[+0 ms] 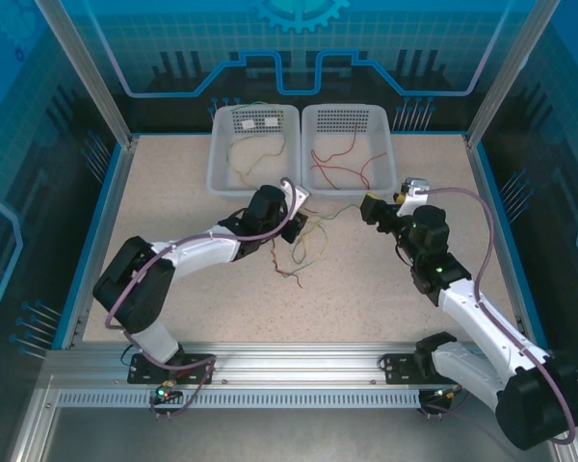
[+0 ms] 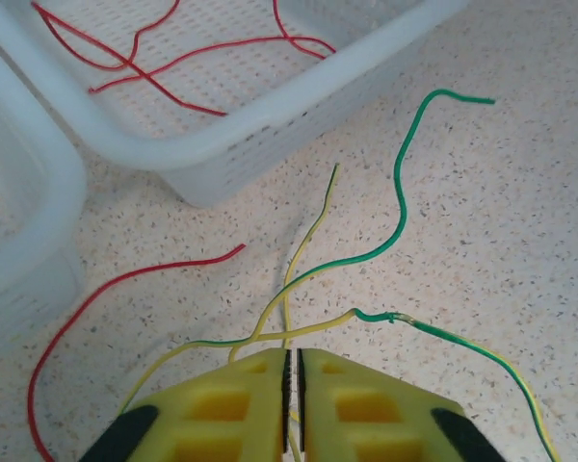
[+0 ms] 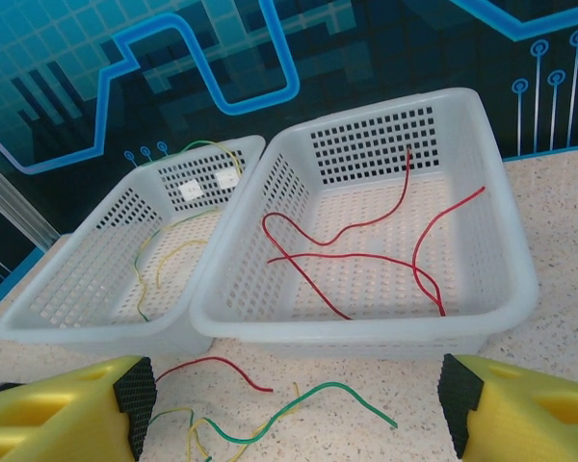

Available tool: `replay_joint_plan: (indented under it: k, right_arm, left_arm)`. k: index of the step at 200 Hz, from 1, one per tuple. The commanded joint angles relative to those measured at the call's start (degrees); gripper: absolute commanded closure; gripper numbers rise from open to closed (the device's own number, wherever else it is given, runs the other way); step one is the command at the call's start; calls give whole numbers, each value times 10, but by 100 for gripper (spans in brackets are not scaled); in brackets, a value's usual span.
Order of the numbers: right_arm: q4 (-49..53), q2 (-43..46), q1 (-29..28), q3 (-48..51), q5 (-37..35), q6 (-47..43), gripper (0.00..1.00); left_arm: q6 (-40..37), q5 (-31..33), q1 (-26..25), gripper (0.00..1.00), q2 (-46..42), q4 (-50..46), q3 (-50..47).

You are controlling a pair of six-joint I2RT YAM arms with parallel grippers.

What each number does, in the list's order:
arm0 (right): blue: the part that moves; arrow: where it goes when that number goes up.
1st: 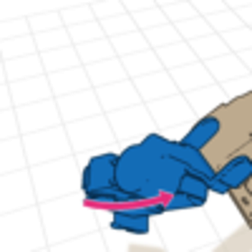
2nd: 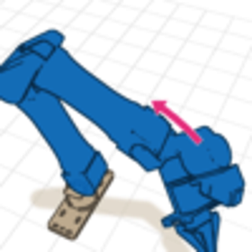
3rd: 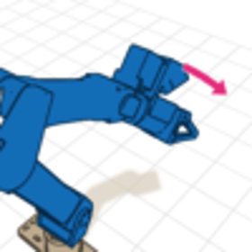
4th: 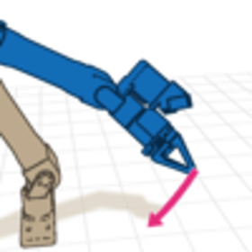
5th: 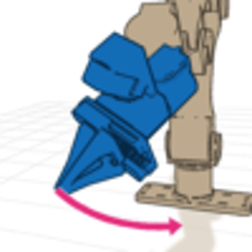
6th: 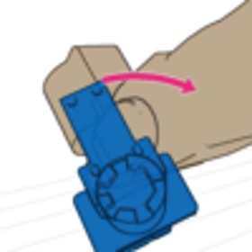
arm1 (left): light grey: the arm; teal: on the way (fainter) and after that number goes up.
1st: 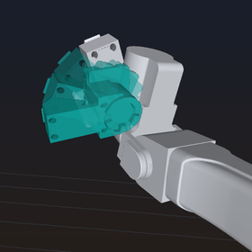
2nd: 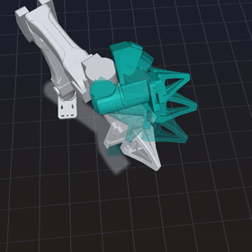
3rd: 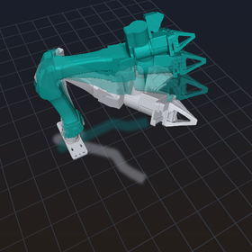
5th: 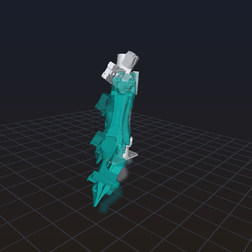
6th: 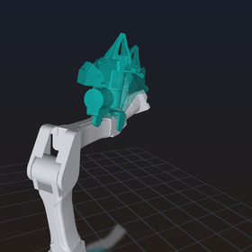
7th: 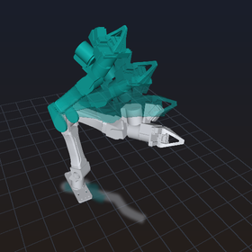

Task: Untangle the cables

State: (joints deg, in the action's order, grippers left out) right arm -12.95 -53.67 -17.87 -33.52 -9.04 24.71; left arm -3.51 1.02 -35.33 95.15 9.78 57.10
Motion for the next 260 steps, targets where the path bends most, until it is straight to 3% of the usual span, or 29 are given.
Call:
replay_joint_plan:
  k: [1, 7, 21, 27, 108, 161, 174, 195, 220, 260]
  right_arm:
    - [-11, 6, 9, 14, -12, 12, 20]
    - [-19, 2, 9, 18, -10, 13, 19]
    - [-18, -10, 9, 13, -8, 15, 20]
    - [-13, -15, 9, 8, -7, 16, 19]
    - [-7, -8, 9, 7, 0, 16, 19]
    - [9, 13, 10, 14, -10, 12, 19]
    - [10, 13, 10, 13, -8, 18, 19]
    - [7, 6, 11, 11, -6, 15, 19]
    - [10, 6, 11, 9, -9, 18, 19]
    - [9, 0, 11, 10, -11, 23, 19]
  left_arm:
    - [54, -22, 18, 64, 1, -22, 9]
    - [58, -32, 22, 48, 10, -31, 16]
    - [48, -33, 24, 28, 31, -50, 36]
    - [47, -32, 25, 26, 41, -56, 45]
    - [38, -64, 40, 30, 180, -89, 163]
    - [17, -97, 39, 36, 235, -98, 191]
    - [20, -95, 36, 43, 235, -115, 198]
    - [27, -112, 35, 44, 218, -73, 159]
    - [32, -127, 25, 53, 198, -80, 141]
    - [60, -142, 2, 75, 124, -30, 59]
